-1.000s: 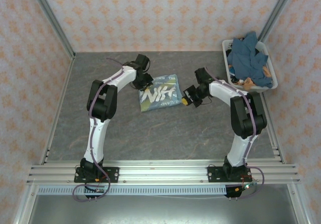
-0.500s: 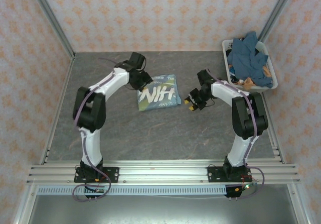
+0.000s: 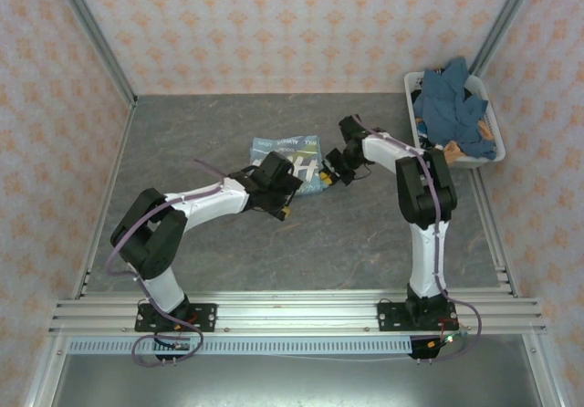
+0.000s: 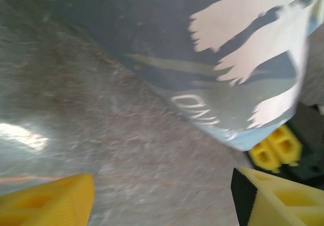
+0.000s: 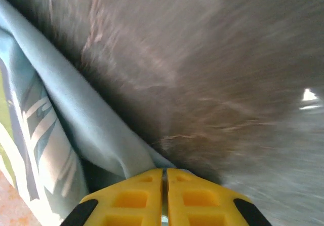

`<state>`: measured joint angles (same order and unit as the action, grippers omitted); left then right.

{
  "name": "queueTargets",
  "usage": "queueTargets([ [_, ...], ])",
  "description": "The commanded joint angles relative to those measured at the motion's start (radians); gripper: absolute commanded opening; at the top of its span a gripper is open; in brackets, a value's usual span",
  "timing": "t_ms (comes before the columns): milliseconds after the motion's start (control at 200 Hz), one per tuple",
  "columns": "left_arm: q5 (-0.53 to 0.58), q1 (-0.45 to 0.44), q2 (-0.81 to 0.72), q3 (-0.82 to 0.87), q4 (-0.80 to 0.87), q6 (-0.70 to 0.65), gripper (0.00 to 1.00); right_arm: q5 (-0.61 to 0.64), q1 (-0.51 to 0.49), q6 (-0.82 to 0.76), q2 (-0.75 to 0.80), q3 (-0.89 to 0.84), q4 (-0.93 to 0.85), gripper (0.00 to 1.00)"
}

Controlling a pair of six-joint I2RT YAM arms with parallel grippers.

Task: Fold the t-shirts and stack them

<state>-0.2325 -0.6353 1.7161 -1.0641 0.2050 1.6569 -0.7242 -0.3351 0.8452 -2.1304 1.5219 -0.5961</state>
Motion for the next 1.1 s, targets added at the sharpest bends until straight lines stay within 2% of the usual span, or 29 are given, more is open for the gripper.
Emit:
queueTargets([
  [0,0.155,-0.003,0.010,0.008,-0.171,0.137,0.74,-0.070,-0.046,0.035,-0.022,0.025,0.020,0.09],
  [180,0.115,-0.012,0.110,-0.021,-0.226,0.172,0.69,-0.054,-0.036,0.059,0.028,-0.026,0.041,0.12],
  [310,0.133,-0.021,0.108,-0.015,-0.126,0.192,0.62,0.007,-0.006,-0.013,0.088,-0.031,-0.063,0.24],
  [465,0.175,-0.022,0.077,0.021,-0.121,0.192,0.65,0.063,0.031,-0.064,0.189,-0.078,-0.127,0.38],
  [585,0.162,-0.021,0.127,0.040,-0.261,0.204,0.61,0.061,0.036,-0.075,0.255,-0.128,-0.130,0.38],
  [721,0.139,-0.022,0.216,-0.020,-0.287,0.197,0.56,0.060,0.037,-0.069,0.332,-0.206,-0.122,0.38],
  [766,0.144,-0.020,0.241,-0.034,-0.306,0.202,0.52,0.060,0.037,-0.067,0.354,-0.228,-0.121,0.38],
  [806,0.149,-0.016,0.262,-0.046,-0.327,0.203,0.44,0.060,0.036,-0.067,0.374,-0.248,-0.122,0.38],
  [876,0.161,-0.001,0.282,-0.065,-0.340,0.199,0.19,0.060,0.037,-0.064,0.407,-0.285,-0.119,0.37],
  [956,0.216,0.035,0.255,-0.049,-0.309,0.190,0.01,0.062,0.037,-0.065,0.445,-0.320,-0.124,0.34],
  [1016,0.233,0.084,0.229,-0.018,-0.322,0.170,0.00,0.077,0.037,-0.070,0.480,-0.341,-0.138,0.33],
  [1096,0.186,0.175,0.214,-0.008,-0.335,0.090,0.00,0.093,0.040,-0.078,0.526,-0.361,-0.158,0.32],
])
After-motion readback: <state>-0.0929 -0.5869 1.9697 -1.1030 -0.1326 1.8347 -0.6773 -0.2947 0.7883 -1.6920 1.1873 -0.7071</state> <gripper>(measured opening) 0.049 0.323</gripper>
